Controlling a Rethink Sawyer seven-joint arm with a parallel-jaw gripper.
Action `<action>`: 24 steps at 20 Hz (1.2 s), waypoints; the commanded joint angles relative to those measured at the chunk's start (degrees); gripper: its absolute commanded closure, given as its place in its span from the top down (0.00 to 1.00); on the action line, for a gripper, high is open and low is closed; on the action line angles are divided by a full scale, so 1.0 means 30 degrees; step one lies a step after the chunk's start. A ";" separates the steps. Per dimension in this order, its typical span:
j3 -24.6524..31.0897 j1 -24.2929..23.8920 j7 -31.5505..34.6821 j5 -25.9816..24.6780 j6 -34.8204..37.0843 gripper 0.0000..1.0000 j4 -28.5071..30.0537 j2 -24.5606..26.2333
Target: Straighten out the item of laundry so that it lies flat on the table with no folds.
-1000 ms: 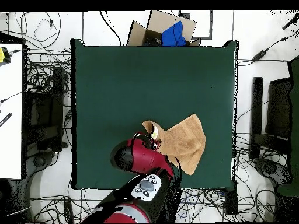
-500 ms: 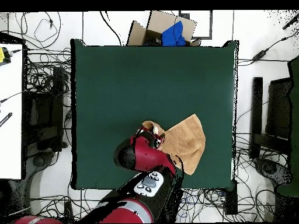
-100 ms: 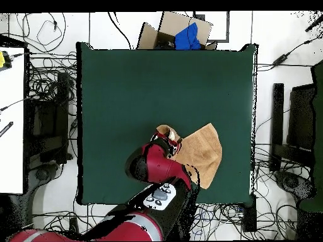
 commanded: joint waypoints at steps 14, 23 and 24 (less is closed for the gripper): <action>0.1280 -0.0150 0.2640 0.0137 -0.0273 1.00 -0.0951 0.0720; 0.0871 0.0229 0.2861 0.0701 0.0128 0.00 -0.0884 0.1019; 0.0734 0.0364 0.2977 0.0814 -0.0168 0.00 -0.0882 0.1065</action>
